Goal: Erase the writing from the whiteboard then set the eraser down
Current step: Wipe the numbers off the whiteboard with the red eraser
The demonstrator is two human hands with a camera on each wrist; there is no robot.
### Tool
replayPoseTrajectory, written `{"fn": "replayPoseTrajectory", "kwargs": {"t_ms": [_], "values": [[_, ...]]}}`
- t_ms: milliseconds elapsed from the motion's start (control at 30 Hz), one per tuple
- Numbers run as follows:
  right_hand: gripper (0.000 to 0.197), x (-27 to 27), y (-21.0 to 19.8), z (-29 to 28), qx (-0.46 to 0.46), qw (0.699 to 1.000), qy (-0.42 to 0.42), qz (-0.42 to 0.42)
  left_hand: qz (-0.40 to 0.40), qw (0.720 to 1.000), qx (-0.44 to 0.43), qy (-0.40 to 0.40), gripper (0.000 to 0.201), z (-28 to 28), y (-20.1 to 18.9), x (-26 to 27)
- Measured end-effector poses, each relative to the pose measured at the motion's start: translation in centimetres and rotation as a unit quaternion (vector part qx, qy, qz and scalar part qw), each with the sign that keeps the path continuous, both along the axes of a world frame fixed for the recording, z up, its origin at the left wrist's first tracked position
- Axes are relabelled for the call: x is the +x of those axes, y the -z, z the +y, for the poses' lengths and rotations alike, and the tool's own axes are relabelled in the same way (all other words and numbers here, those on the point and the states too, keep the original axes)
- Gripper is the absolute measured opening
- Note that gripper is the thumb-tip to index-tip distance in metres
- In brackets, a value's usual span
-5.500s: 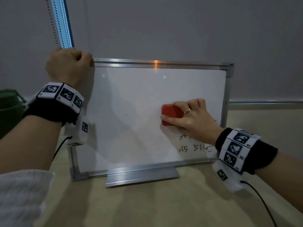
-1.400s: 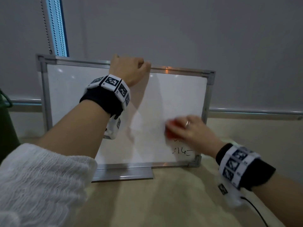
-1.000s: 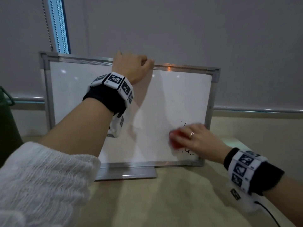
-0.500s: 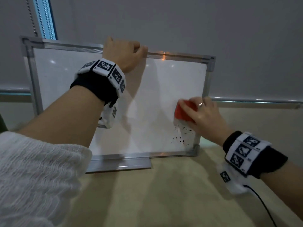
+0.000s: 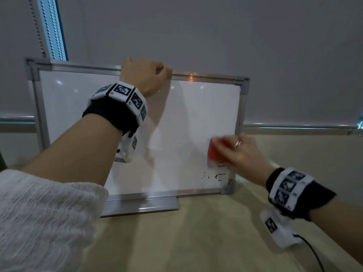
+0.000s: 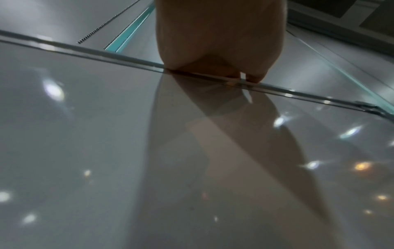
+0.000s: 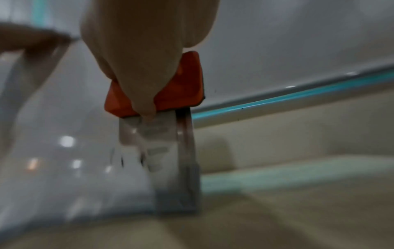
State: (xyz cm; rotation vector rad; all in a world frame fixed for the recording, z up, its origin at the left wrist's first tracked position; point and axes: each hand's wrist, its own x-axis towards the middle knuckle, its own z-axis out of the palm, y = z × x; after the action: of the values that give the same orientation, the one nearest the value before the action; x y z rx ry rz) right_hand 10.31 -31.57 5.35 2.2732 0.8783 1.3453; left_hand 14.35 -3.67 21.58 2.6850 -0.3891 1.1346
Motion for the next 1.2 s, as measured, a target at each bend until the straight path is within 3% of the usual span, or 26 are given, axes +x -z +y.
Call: {"fn": "replayPoseTrajectory", "kwargs": {"t_ms": [67,100,133,233,300,400,500,567,633,700,767,900,1033,1100,1200], "values": [[0.069,-1.0,2.3,0.6,-0.12,0.991,-0.016,0.052,0.002,1.0,-0.003,0.002,0.043,0.0,0.0,0.2],[0.07,-1.1,2.2,1.0,-0.128,0.989,-0.014,0.071,0.002,1.0,-0.006,0.004,0.042,0.0,0.0,0.2],[0.069,-1.0,1.3,1.7,-0.089,0.993,-0.018,0.075,0.001,1.0,-0.007,0.005,0.042,0.0,0.1,0.2],[0.059,0.3,-2.8,4.7,0.15,0.988,-0.03,0.02,-0.007,1.0,-0.001,0.005,0.046,0.0,0.1,0.2],[0.061,0.8,-3.1,5.3,0.212,0.976,-0.045,0.022,-0.002,1.0,0.002,0.005,0.047,0.0,0.1,0.3],[0.068,0.2,1.0,4.4,0.123,0.99,-0.061,0.04,-0.005,1.0,0.003,-0.001,0.047,0.0,0.0,0.3],[0.041,-1.4,4.3,3.3,-0.095,0.993,-0.03,0.056,-0.006,1.0,0.006,-0.002,0.048,0.0,-0.1,0.2],[0.034,-1.3,3.1,3.2,-0.152,0.987,-0.023,0.052,-0.002,1.0,0.007,-0.003,0.048,0.0,-0.1,0.0],[0.041,-0.8,0.1,3.7,-0.094,0.995,0.011,0.029,0.001,1.0,0.007,-0.001,0.047,0.0,-0.1,-0.2],[0.045,-0.9,-3.3,4.2,0.054,0.997,0.036,0.029,0.006,1.0,0.007,0.0,0.047,0.1,-0.2,-0.2],[0.049,-1.2,-4.5,4.6,0.142,0.988,0.045,0.04,0.01,1.0,0.01,-0.002,0.047,0.0,-0.2,-0.2],[0.064,-1.7,-0.3,5.0,0.067,0.986,0.131,0.08,0.017,1.0,0.019,-0.008,0.047,0.0,-0.2,0.2],[0.064,-2.6,3.3,5.2,-0.024,0.982,0.144,0.117,0.018,1.0,0.013,0.001,0.046,0.2,-0.3,0.4],[0.068,-2.4,2.2,5.5,-0.033,0.982,0.141,0.122,0.028,1.0,0.009,0.004,0.046,0.1,-0.3,0.2],[0.068,-1.9,-2.1,5.8,0.069,0.98,0.15,0.114,0.027,1.0,0.011,-0.001,0.043,0.1,-0.4,0.2]]}}
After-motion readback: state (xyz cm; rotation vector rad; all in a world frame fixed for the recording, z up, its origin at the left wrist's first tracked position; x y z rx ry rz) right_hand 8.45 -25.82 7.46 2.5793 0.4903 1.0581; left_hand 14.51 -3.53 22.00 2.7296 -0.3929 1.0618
